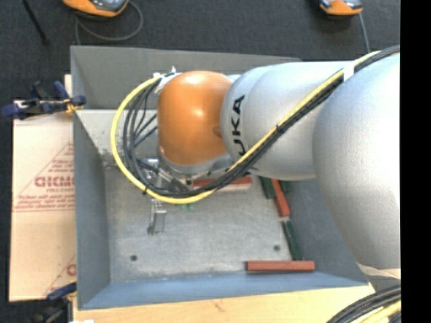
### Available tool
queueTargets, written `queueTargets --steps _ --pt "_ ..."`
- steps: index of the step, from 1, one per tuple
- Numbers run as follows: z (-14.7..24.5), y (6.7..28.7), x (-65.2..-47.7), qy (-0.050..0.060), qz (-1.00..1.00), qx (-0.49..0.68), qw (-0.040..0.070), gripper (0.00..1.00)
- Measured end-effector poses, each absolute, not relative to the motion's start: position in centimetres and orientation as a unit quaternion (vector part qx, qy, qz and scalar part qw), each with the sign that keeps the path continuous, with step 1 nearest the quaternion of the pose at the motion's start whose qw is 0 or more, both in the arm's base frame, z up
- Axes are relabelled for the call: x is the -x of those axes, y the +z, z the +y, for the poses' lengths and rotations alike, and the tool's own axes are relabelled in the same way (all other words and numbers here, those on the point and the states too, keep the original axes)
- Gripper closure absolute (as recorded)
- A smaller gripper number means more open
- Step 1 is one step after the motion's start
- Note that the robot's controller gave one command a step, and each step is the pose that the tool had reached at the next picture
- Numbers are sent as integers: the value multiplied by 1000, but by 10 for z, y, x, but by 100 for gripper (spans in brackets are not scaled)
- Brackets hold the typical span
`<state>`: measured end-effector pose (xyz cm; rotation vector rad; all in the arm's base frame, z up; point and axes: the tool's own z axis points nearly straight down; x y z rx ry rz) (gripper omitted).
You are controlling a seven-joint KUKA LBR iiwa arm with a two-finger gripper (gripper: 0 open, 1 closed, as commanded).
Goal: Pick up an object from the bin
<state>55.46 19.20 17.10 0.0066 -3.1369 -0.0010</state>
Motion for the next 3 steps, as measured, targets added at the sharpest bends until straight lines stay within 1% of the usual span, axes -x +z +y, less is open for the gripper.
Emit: queueTargets --steps 1,2,3 --pt "179 172 -622 -1 -998 59 -4 0" --pt "85 140 -635 1 -997 75 -1 0" --pt "32 69 -633 1 -996 -86 0 0"
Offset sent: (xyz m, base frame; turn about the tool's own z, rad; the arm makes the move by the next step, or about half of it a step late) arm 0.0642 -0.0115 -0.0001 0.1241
